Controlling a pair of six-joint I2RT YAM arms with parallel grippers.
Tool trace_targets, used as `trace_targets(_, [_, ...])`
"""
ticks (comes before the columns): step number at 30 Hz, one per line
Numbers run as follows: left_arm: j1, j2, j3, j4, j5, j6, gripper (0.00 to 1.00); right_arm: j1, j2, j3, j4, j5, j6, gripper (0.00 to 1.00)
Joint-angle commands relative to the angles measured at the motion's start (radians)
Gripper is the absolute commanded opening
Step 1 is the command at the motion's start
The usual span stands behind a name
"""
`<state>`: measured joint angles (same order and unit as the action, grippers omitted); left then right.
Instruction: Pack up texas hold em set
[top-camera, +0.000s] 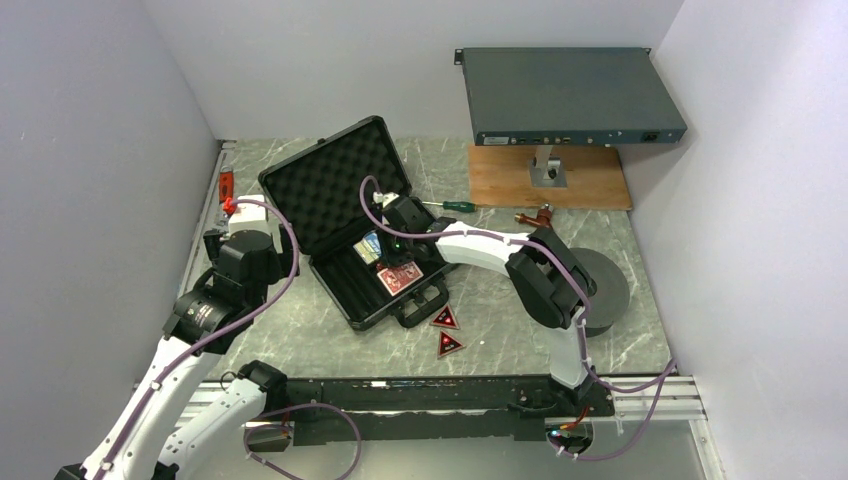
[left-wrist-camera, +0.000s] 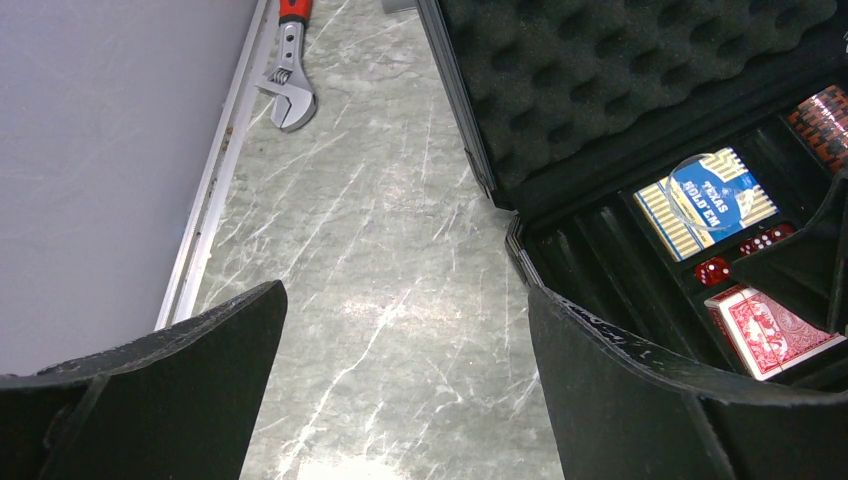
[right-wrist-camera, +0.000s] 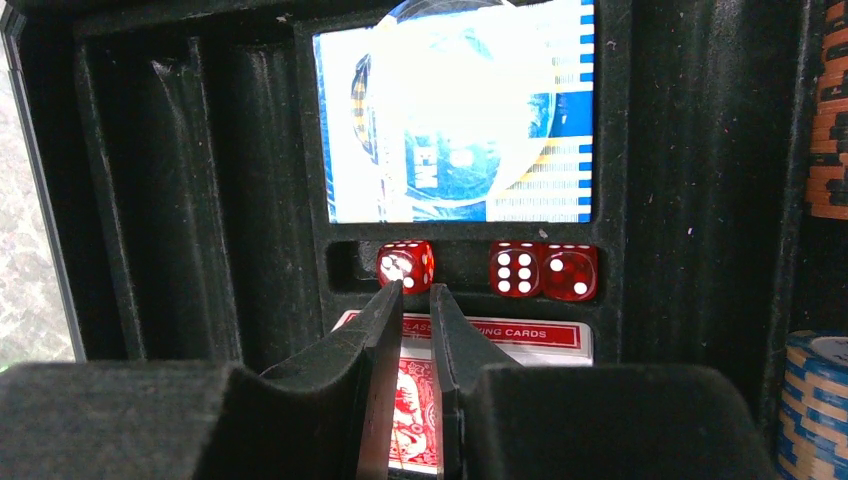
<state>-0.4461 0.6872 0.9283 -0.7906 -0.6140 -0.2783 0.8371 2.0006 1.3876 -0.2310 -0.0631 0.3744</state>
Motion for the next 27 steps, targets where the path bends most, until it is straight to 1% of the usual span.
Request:
trace_targets(1, [0.006, 0.002, 0.012, 0.022, 0.007, 0.001, 0.97, -0.001, -0.028, -0.039, -0.059, 0.014, -0.003, 0.2])
trace_targets(5, [0.006, 0.003, 0.012, 0.02, 0.007, 0.001, 0.96, -0.001, -0.039, -0.062, -0.039, 0.004, 0.005, 0.2])
trace_targets(10, [0.006, 0.0, 0.012, 0.021, 0.005, 0.0, 0.96, 0.003, -0.057, -0.13, 0.033, -0.03, 0.021, 0.21])
trace_targets(18, [0.007, 0.002, 0.012, 0.021, 0.007, 0.001, 0.96, 0.008, -0.071, -0.22, 0.112, -0.018, 0.015, 0.23])
trace_targets(27, [0.007, 0.003, 0.012, 0.021, 0.009, 0.001, 0.96, 0.014, -0.084, -0.321, 0.24, -0.018, 0.017, 0.23])
